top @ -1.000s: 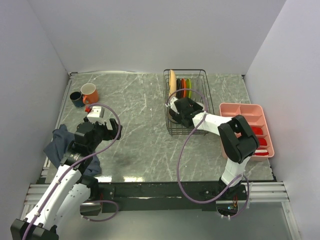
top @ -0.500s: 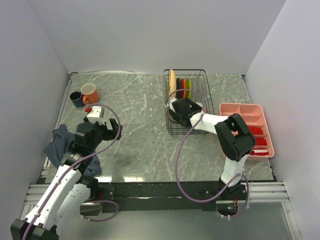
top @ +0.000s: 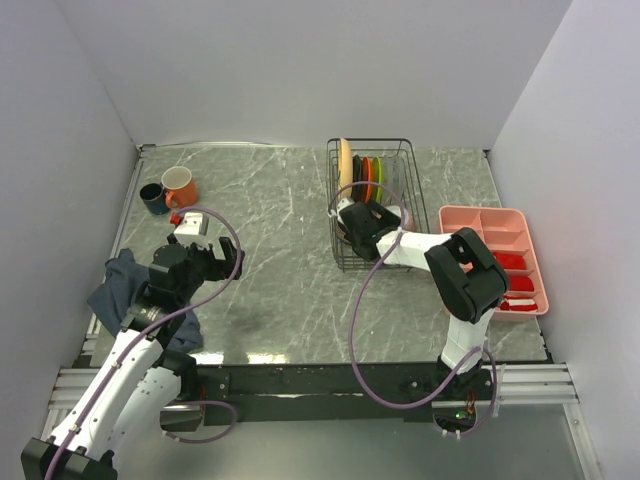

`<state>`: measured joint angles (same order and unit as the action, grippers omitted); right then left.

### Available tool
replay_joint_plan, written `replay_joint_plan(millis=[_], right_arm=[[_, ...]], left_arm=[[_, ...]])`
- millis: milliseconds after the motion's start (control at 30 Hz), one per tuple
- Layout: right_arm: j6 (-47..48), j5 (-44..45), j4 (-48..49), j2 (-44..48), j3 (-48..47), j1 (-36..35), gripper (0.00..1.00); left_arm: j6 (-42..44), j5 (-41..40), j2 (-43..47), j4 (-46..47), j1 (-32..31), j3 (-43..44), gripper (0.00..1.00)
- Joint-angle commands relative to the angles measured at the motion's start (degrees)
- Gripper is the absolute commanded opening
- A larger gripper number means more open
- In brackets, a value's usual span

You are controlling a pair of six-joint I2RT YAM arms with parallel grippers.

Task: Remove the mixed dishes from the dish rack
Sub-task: Pick up the bowl from the dish rack.

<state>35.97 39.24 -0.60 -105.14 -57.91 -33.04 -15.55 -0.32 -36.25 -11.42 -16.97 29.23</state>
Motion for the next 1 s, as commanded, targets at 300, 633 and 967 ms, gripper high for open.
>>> replay_joint_plan(millis=[300, 633, 967], right_arm=[[3.23, 3.82, 4.56, -1.20, 1.22, -1.15, 0.89], [3.67, 2.15, 3.59, 0.46, 0.78, -1.24, 0.75], [3.23, 1.89, 3.50, 4.94, 2.01, -1.85, 0.57]], left_arm=[[0.79, -0.21, 0.65, 2.10, -0.17, 0.21, 0.99], [0.87, -0.21, 0.74, 2.02, -0.25, 0.30, 1.00], [0.79, -0.21, 0.74, 2.19, -0.25, 0.21, 0.99]])
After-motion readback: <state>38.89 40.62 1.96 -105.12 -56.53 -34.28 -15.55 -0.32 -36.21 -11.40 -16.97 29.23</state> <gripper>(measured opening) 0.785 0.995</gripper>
